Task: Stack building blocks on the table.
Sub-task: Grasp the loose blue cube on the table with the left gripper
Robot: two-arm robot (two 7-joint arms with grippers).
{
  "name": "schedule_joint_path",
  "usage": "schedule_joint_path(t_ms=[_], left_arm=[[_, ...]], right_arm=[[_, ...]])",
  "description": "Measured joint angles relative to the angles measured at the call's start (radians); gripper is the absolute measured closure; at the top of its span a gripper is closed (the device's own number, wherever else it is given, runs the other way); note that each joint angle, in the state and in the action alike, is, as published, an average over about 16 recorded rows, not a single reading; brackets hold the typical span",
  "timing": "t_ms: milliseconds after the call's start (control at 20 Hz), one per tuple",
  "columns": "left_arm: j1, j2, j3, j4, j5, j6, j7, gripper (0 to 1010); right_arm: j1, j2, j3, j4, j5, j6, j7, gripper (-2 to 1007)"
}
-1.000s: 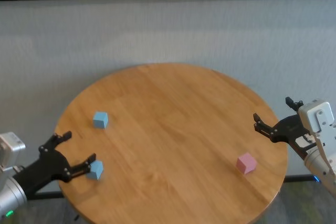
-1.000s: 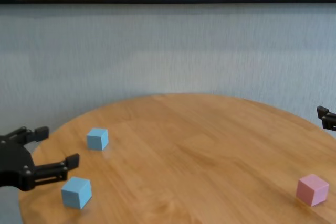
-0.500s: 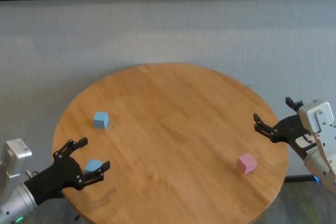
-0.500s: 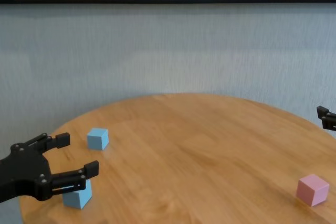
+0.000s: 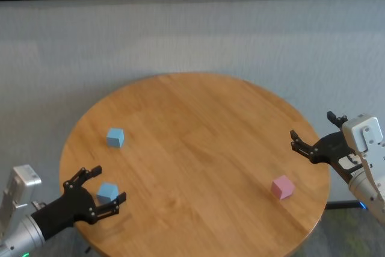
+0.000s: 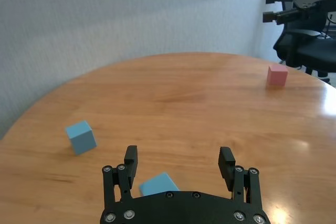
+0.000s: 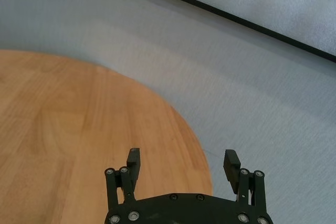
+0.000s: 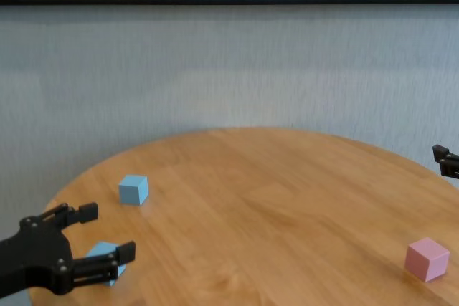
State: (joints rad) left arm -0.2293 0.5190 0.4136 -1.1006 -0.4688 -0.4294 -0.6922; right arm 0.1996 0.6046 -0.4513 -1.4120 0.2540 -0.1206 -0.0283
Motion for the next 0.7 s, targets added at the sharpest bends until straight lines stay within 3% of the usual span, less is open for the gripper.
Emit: schedule_joint_path(t_ms=[700], left_arm=[[-0.029,-0.031,-0.013,0.081,0.024,-0.008,-0.037,10]], right_arm=[[0.000,0.000,0.000,0.000,0.000,0.000,0.000,0]])
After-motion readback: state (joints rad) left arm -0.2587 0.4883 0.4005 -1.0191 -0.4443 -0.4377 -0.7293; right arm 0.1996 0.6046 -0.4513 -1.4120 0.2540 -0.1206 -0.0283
